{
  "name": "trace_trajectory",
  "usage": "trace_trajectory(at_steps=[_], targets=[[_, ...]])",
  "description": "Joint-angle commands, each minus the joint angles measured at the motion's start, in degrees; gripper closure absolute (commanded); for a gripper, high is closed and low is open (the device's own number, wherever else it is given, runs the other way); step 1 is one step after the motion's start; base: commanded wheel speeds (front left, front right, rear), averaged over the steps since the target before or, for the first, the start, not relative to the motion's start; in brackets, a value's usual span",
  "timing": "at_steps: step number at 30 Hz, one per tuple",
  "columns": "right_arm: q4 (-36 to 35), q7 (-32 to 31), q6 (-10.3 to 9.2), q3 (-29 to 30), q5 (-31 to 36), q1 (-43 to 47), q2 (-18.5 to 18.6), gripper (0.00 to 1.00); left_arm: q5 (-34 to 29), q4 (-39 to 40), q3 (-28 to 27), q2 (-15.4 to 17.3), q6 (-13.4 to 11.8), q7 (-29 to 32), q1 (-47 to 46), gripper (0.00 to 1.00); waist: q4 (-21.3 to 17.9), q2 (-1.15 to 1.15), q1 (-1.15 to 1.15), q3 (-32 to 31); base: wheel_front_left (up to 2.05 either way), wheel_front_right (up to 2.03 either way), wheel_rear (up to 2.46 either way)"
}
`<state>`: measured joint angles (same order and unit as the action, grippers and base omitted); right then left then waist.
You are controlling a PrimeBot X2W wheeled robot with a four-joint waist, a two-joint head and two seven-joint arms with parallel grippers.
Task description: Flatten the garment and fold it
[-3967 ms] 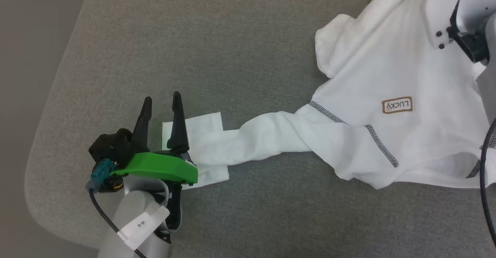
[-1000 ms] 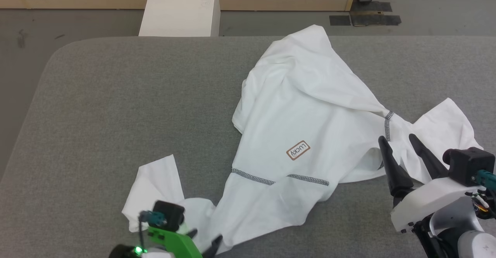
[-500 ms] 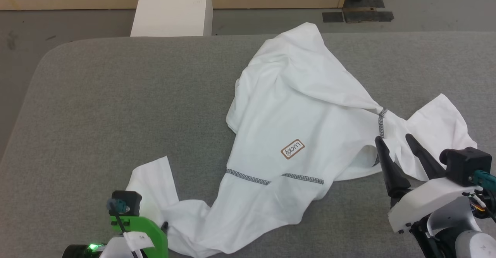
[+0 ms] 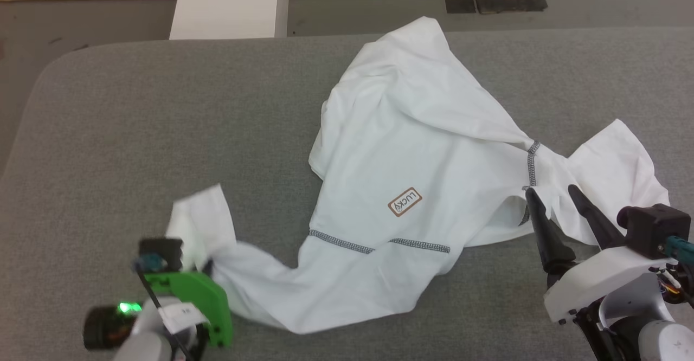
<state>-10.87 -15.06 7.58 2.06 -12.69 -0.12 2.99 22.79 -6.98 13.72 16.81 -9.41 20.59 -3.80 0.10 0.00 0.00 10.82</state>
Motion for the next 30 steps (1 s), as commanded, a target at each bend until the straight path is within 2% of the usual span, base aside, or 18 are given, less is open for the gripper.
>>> trace_trajectory(at_steps=[1,7,15,19,20,21,26,30], targets=[[-0.3,0.5,-0.09,0.2,-0.4,-1.1,-0.1,0.0,-1.3,-1.2,-1.0,0.4,-0.2,-3.5,-3.1,1.0,0.1,0.0,0.0,0.7,0.0,0.0,0.0],[-0.2,0.6,-0.09,0.0,-0.4,-2.3,-0.1,0.0,-3.5,-7.1,-4.8,3.0,-0.8,-13.7,-12.1,1.0,-0.3,0.0,0.0,2.6,0.0,0.0,0.0],[0.2,0.3,-0.09,0.0,-0.5,-3.4,-0.1,0.0,-1.4,-16.2,-10.2,6.6,-1.7,-15.9,-17.2,1.0,-2.3,0.0,0.0,5.3,0.0,0.0,0.0],[0.5,0.2,-0.09,0.7,-0.3,-3.3,-0.1,0.0,1.3,-18.0,-11.8,5.6,-0.6,-17.9,-17.0,1.0,-2.7,0.0,0.0,5.7,0.0,0.0,0.0],[0.7,0.1,-0.09,0.9,-0.3,-3.2,-0.1,0.0,3.1,-18.2,-12.6,4.3,0.1,-18.7,-16.8,0.55,-2.7,0.0,0.0,5.7,0.0,0.0,0.0],[0.8,0.0,-0.09,1.0,-0.3,-3.1,-0.1,0.0,3.9,-18.3,-12.7,3.7,0.7,-19.2,-16.4,0.01,-2.7,0.0,0.0,5.6,0.0,0.0,0.0],[1.7,-0.7,-0.09,2.9,-0.4,-1.7,-0.1,0.0,7.2,-16.4,-12.3,-1.2,4.0,-24.6,-13.1,0.0,-2.5,0.0,0.0,3.9,0.0,0.0,0.0],[3.1,-2.0,-0.09,5.9,-0.8,0.1,-0.1,0.0,7.6,-11.7,-11.0,-5.2,4.9,-30.2,-9.0,0.0,-1.9,0.0,0.0,2.2,0.0,0.0,0.0]])
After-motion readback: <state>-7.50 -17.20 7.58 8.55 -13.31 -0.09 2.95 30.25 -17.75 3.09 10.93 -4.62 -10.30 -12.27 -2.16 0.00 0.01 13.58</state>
